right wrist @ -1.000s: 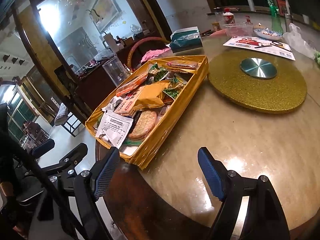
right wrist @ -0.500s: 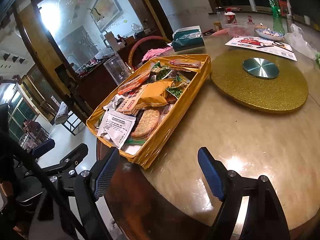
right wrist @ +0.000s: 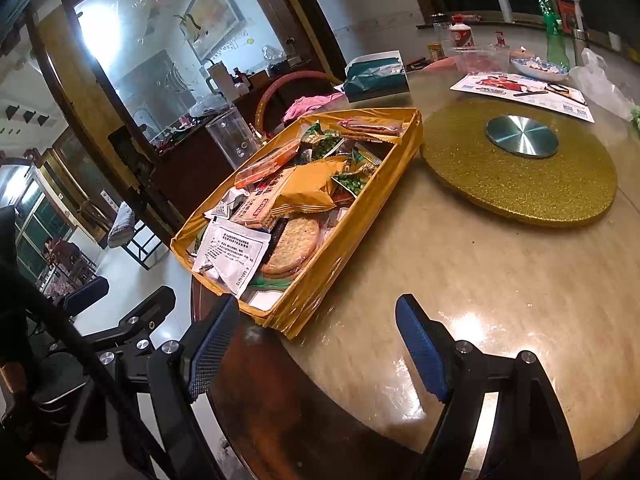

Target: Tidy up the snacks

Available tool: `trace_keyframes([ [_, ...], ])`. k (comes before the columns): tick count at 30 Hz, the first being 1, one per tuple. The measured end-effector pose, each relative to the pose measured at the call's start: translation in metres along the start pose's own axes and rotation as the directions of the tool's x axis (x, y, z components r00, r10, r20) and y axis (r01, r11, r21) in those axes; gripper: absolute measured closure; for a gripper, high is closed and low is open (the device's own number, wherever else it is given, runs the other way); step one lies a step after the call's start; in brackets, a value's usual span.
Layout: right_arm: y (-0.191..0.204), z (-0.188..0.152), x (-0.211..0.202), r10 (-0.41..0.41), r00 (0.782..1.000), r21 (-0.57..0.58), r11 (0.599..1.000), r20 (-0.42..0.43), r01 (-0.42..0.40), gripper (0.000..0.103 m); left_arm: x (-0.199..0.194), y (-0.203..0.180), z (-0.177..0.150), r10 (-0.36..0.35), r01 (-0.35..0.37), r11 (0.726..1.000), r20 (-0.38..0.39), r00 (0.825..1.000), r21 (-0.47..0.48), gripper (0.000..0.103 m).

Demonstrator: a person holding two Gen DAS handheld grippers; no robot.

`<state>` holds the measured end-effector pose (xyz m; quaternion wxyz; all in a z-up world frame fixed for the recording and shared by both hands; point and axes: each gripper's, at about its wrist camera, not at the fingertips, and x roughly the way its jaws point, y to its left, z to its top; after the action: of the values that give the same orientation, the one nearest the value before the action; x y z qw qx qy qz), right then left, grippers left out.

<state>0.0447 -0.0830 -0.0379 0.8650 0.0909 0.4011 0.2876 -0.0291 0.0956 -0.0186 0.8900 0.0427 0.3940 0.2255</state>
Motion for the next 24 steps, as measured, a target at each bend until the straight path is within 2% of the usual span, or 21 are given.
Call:
trace_keyframes([
  [24, 0.0008, 0.0032, 0.0059, -0.007, 1.000, -0.004, 1.000, -0.009, 0.007, 0.022, 0.0077, 0.0048, 0.0037, -0.008, 0.008, 1.000, -0.002, 1.000, -0.001, 0.012],
])
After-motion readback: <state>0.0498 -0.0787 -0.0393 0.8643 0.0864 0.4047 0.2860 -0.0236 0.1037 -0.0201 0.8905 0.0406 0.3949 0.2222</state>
